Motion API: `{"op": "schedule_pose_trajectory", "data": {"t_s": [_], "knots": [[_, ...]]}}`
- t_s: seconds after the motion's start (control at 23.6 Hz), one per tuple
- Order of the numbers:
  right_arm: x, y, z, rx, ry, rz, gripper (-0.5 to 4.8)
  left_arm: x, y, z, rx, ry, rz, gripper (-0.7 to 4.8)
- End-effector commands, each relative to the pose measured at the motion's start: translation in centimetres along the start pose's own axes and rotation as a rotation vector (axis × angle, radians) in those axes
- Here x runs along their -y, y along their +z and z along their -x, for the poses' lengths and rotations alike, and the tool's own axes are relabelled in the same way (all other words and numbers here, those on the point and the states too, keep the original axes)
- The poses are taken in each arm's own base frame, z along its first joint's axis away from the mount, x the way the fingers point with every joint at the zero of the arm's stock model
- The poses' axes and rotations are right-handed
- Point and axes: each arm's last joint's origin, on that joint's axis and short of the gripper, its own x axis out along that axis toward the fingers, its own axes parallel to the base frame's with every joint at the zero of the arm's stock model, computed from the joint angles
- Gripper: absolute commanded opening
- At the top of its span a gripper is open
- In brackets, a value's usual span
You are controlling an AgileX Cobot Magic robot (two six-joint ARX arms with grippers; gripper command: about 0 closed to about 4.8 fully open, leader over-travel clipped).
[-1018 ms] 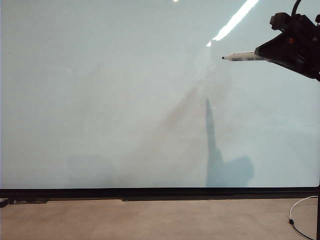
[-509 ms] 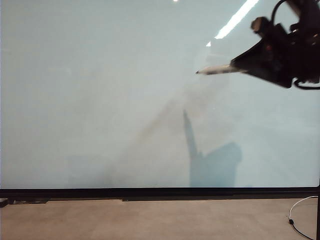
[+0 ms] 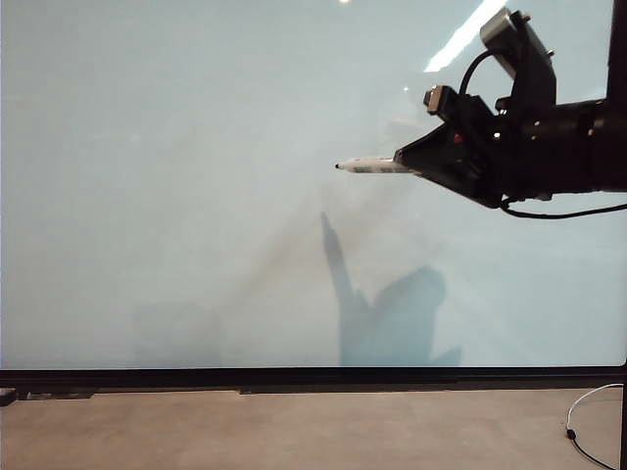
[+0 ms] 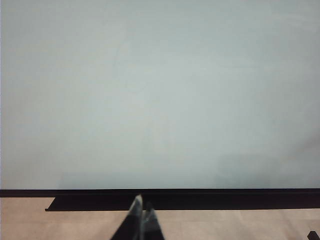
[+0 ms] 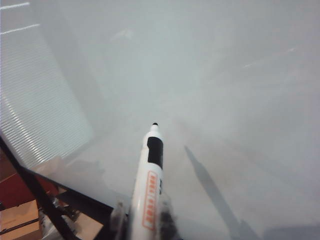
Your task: Pick up the pen on the shelf to the right of the whiteboard and draw a check mark.
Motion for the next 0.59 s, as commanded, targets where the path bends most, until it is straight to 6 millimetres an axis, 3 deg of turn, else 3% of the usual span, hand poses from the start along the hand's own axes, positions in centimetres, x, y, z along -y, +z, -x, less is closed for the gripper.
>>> {"op": "schedule_pose_trajectory", "data": {"t_s": [0.04, 0.59], "knots": [[-0.1, 0.5, -0.8, 0.027, 0.041, 0.006, -0.05, 0.0, 0.2, 0.0, 0.015, 0.0, -0.005, -0.04], [0.3, 1.1, -2.6, 0.036, 0.014, 0.006, -0.06, 0.0, 0.2, 0.0, 0.015, -0.001, -0.005, -0.05]]}}
